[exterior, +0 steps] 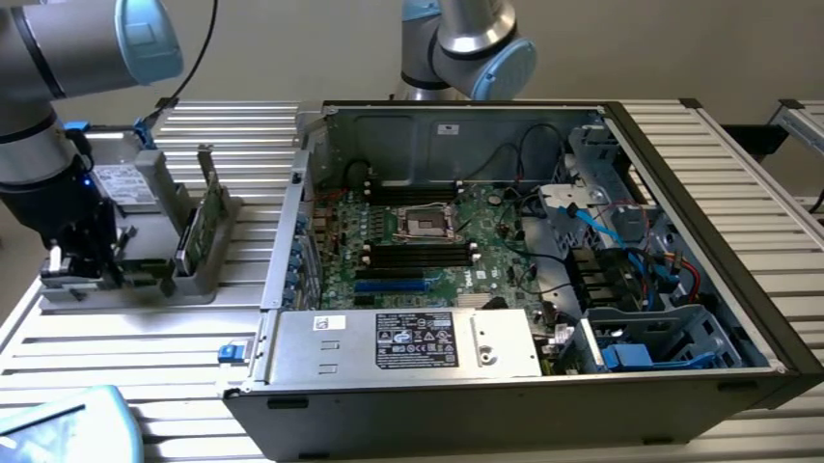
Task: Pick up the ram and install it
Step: 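Pick up the ram and move it above insertion slot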
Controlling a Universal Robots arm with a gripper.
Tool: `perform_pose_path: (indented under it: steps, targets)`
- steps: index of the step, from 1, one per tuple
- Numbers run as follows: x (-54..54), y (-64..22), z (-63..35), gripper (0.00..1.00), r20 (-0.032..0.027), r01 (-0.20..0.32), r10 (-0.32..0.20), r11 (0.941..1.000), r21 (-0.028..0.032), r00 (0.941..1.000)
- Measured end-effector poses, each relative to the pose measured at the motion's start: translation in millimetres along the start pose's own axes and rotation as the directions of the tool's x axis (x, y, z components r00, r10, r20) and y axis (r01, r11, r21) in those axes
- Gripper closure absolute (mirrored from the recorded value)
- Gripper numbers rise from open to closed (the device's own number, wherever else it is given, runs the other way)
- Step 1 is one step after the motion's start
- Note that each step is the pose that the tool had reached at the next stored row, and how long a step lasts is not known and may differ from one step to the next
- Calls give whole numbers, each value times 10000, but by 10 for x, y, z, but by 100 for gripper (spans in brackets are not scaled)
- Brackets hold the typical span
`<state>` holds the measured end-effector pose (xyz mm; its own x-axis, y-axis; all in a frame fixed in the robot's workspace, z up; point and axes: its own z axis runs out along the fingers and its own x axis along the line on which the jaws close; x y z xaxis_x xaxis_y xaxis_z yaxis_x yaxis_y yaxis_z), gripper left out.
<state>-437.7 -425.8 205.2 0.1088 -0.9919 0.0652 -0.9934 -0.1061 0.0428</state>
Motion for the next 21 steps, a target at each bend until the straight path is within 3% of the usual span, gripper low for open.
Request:
perform_pose_path:
  steps: [14,21]
  targets:
    - [9,-5,-118,86,0,0,0,10000,1,10000]
    - [19,-6,-260,86,0,0,0,10000,0,10000]
